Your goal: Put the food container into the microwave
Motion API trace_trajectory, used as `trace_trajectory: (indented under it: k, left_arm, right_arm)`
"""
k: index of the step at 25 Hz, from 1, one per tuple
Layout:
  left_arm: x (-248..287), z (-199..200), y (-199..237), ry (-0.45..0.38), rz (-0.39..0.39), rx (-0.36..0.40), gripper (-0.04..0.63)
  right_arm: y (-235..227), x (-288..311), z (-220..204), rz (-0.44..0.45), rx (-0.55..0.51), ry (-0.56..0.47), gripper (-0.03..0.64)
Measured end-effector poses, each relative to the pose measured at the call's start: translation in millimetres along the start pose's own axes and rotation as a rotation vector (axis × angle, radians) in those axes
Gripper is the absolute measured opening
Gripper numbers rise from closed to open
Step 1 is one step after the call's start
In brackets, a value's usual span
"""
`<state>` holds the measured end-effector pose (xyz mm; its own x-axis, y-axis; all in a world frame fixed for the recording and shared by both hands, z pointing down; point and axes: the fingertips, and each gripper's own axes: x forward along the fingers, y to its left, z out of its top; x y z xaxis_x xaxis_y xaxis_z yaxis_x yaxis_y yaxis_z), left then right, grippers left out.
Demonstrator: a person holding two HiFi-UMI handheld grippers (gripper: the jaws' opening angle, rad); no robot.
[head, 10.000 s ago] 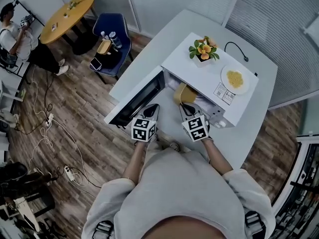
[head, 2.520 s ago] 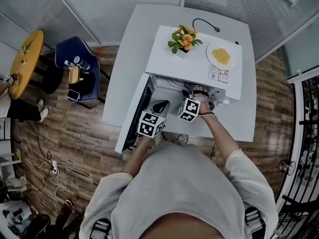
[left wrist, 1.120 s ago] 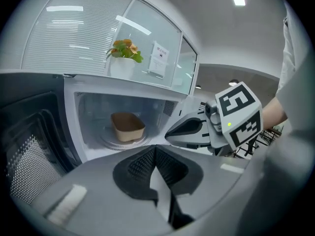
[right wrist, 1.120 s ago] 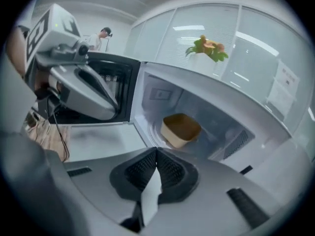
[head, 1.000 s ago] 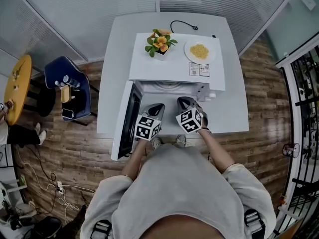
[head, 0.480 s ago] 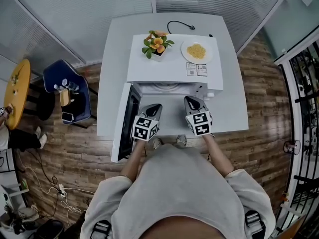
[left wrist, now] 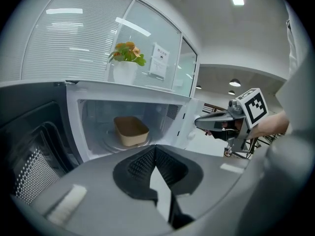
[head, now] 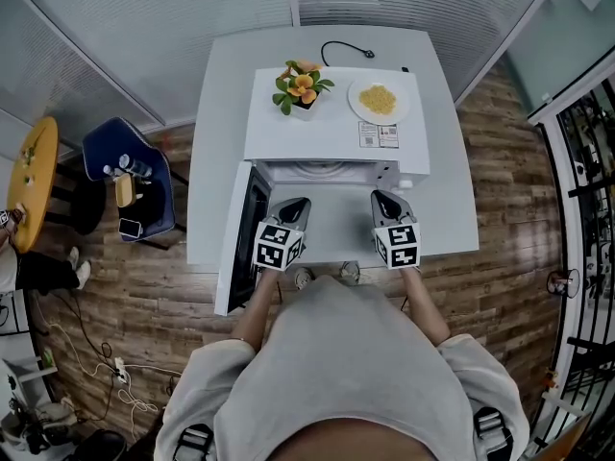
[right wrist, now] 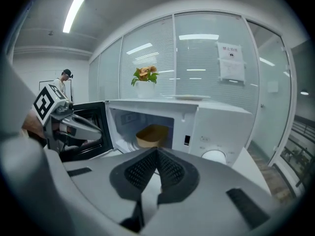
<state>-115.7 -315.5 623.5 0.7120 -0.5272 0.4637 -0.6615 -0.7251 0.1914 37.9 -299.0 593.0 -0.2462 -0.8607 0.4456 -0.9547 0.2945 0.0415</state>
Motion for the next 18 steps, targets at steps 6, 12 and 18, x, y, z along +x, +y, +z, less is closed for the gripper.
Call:
trace_trajectory:
  k: [6,12,18]
  left_arm:
    - [2.3,5.8,2.5,-0.01,0.006,0.001,0.011]
    - [3.1,7.4,5.6,-0.018,0.014,-0.004,0.011]
    - [3.2,10.0,6.2,-0.021,0.018,-0.002,0.011]
  right_arm:
    - [-4.1,-1.0,-2.7,-0.014,-0.004,0.004,0.012]
    - [-4.6,1.6,-2.0,-0.013,-0.001,0.0,0.012]
    - [-3.0,2.8,-1.9,-0.008,-0.006,0.002,0.012]
